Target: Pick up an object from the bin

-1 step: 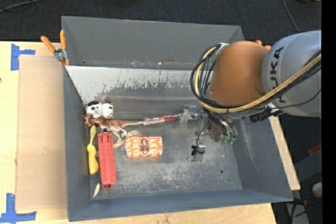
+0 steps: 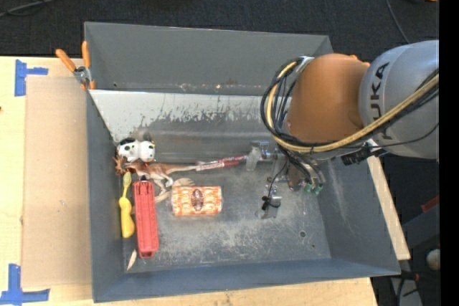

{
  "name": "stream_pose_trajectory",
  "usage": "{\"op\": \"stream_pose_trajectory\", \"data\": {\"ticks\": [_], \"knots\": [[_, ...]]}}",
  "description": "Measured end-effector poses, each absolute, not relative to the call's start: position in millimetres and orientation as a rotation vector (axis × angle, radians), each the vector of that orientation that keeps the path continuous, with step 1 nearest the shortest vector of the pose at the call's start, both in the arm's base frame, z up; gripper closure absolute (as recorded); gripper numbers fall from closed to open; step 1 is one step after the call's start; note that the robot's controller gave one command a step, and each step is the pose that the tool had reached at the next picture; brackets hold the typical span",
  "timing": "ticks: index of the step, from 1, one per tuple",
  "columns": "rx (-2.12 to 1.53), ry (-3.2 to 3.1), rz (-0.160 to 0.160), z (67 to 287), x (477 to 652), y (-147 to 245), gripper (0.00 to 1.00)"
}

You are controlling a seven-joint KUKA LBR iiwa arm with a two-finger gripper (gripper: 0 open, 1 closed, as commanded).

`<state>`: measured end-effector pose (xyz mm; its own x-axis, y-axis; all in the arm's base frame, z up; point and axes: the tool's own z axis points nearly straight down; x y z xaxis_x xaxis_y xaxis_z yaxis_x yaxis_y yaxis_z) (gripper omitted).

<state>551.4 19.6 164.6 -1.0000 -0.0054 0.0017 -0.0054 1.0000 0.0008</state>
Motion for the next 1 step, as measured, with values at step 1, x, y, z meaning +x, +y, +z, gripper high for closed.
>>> {"op": "stream_pose_trajectory", "data": {"ticks": [1], "knots": [[0.085,-3.144,-0.001,108.1,560.1,76.8,0.00]]}}
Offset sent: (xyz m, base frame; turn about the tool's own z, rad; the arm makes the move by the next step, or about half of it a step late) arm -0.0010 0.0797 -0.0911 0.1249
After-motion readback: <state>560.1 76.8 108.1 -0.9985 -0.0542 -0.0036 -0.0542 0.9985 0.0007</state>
